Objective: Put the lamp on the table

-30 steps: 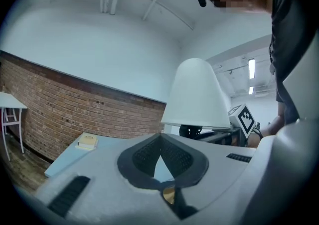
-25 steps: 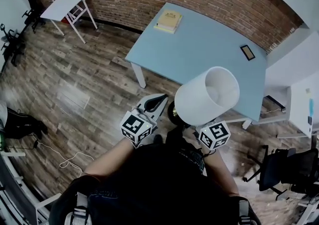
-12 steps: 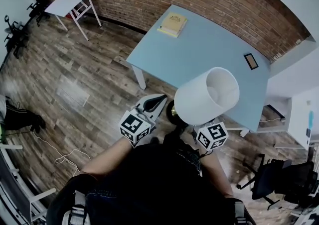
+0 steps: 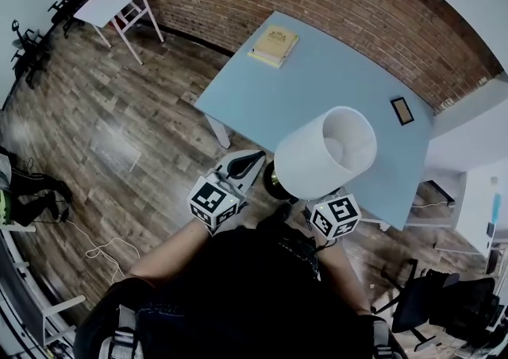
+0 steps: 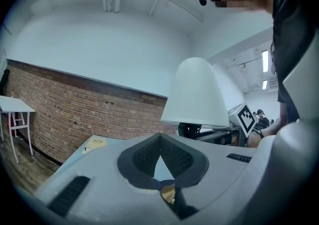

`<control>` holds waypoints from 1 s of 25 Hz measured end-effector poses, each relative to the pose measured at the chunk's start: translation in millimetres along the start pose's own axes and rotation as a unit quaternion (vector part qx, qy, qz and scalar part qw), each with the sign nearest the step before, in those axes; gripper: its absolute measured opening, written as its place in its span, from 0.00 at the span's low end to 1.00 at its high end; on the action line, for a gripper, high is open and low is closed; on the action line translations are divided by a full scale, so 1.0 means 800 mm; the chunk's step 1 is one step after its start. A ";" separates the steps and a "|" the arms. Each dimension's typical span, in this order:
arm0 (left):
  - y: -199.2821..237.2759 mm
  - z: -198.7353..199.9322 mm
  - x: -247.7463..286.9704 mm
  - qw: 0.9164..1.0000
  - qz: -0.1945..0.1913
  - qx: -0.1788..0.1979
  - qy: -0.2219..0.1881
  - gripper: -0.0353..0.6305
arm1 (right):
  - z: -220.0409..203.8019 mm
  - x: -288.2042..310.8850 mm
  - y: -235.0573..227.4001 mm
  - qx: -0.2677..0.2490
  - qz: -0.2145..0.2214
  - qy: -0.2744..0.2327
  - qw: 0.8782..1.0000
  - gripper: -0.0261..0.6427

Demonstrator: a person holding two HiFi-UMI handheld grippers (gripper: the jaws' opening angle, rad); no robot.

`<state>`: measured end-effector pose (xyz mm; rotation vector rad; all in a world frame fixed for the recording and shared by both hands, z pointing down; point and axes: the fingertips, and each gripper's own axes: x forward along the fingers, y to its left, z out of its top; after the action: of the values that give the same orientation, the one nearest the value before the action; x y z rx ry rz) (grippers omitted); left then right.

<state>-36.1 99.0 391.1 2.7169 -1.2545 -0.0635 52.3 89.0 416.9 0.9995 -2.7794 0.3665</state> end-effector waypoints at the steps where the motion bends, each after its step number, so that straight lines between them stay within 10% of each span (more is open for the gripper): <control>1: 0.002 0.000 0.010 1.000 0.002 0.001 0.000 0.07 | 0.002 0.003 -0.010 -0.001 0.004 -0.001 1.000 0.21; 25: -0.032 0.007 0.223 1.000 -0.027 -0.006 -0.002 0.07 | 0.027 -0.029 -0.203 0.002 -0.014 0.006 1.000 0.21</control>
<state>98.5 -20.9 385.9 2.7417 -1.1770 -0.0815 172.4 -24.1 419.2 1.0342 -2.7520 0.3741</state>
